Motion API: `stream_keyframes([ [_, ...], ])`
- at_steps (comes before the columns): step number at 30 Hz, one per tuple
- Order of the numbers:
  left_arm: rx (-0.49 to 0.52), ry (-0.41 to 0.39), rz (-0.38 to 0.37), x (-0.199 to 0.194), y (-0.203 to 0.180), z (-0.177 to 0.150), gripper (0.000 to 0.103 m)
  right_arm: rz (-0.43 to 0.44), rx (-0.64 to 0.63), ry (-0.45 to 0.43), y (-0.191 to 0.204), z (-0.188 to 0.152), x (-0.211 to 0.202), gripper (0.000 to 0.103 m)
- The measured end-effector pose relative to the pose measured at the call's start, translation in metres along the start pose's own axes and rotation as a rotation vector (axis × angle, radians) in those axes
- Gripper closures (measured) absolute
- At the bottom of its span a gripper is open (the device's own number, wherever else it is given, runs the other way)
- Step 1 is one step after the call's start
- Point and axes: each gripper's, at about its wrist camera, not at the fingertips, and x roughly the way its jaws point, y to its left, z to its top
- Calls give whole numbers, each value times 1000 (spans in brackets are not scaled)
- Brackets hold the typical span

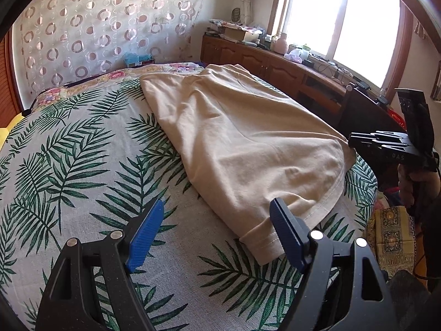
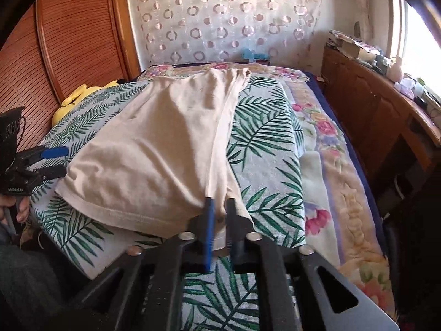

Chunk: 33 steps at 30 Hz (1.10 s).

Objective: Fold small clothes
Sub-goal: 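Grasp the shirt end with the right tool while the left tool grasps the other end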

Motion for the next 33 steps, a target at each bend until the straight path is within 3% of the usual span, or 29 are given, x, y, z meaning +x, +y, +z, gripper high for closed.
stream_keyframes([
  [2, -1, 1, -7, 0, 0, -1, 23, -3, 32, -7, -4, -1, 4, 48],
  [3, -1, -2, -24, -1, 0, -1, 27, 0, 44, -10, -5, -2, 7, 46],
  [4, -5, -8, -45, -2, 0, -2, 40, 16, 56, -9, -6, -4, 11, 46],
  [5, -14, -9, -67, -4, 1, -3, 46, 38, 68, -3, -7, -4, 14, 46],
  [9, -14, 10, -86, -3, -1, -7, 56, 25, 59, 2, -7, -7, 21, 46],
  [17, 10, 62, -101, 5, -13, -15, 57, 70, 38, 26, -6, -7, 23, 47],
  [18, 15, 64, -108, 5, -15, -16, 57, 86, 32, 26, -4, -7, 23, 49],
  [19, 17, 68, -120, 5, -16, -16, 59, 99, 26, 27, -3, -7, 23, 58],
  [22, 32, 79, -137, 5, -20, -17, 75, 127, -5, 28, 4, -7, 23, 78],
  [23, 36, 82, -135, 5, -21, -17, 80, 133, -12, 26, 5, -8, 23, 94],
  [25, 29, 75, -149, 2, -19, -14, 95, 161, -13, 18, 5, -7, 23, 95],
  [33, -8, -116, -161, -45, -8, 26, 97, 224, 30, -171, 0, 22, -15, 96],
])
